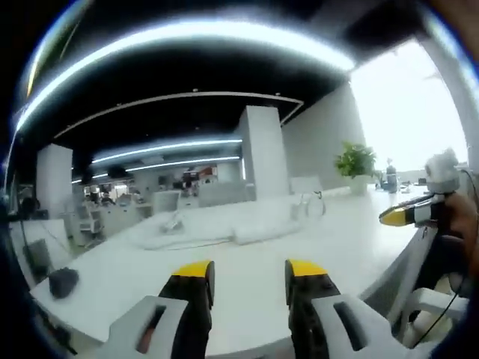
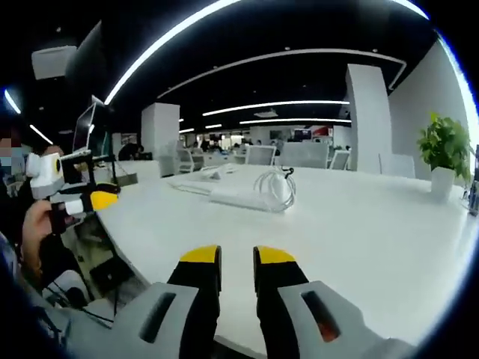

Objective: Straighten the power strip on the desk, plug the charger into it

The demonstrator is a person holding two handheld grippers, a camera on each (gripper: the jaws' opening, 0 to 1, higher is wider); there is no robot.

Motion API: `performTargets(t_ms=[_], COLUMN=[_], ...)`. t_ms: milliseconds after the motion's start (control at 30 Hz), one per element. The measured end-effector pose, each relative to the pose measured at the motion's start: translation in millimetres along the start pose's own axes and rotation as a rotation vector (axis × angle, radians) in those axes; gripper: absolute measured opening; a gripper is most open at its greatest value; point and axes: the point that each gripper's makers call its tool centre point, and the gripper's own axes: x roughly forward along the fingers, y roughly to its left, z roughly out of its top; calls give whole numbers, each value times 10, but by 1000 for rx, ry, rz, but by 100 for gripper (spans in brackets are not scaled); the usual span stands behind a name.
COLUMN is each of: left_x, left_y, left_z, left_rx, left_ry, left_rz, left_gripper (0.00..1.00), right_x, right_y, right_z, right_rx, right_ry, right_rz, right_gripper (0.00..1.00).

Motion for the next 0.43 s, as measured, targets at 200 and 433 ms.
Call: performTargets(t_ms=[200,433], left_x=[-81,-92], left_y=[-57,-44], left_z=[-76,-173], left_rx=[-18,2], left_ry=[16,52], left_rz=[8,36], left_gripper=[41,42], right_x=[-131,-170], right_y=[-7,-70], right_z=[-21,-58], right_rx=[15,6], right_ry=[-25,-27], right_rz=[-15,-43], right_gripper=[16,16])
